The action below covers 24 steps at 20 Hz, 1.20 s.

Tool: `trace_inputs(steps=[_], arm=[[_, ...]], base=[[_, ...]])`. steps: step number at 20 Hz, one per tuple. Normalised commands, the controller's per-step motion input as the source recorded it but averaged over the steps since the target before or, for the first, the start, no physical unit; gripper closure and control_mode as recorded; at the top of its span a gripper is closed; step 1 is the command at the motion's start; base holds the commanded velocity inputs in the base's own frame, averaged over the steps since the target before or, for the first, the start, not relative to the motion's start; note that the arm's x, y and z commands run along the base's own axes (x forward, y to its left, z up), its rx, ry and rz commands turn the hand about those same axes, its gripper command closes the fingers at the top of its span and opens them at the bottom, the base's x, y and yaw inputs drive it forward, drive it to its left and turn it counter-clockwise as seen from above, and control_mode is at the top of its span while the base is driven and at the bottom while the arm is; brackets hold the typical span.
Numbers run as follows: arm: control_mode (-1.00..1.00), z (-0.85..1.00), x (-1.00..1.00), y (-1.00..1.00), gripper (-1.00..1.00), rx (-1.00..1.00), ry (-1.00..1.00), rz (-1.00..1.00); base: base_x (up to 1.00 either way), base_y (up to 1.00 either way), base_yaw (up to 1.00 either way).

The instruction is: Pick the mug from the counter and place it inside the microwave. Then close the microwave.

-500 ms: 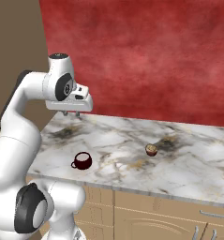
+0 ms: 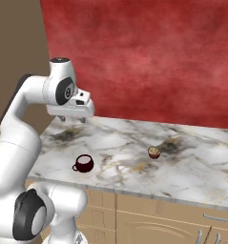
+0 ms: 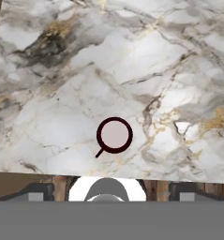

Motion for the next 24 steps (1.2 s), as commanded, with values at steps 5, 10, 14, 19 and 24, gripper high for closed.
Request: trace_inputs(steps=[5,10,14,19,24], arm=[[-1.0,-0.28,-0.01,0.0,-1.0,-0.11,0.14,-0.3],[-1.0,-0.13,0.0,0.0,-1.0,0.0,0.03,-0.35],[-1.0,-0.45,0.0,0.0,-1.0,0.09,0.0,-0.2],[-1.0,-0.7,0.0,0.01,-1.0,0.0,-0.01,-0.07],[-1.0,-0.45,0.0,0.0,-1.0,0.0,0.0,0.0]], base=[[0.0,0.0,0.0],[0.0,0.0,0.0],[0.0,0.0,0.0],[0.0,0.0,0.0],[0.0,0.0,0.0]])
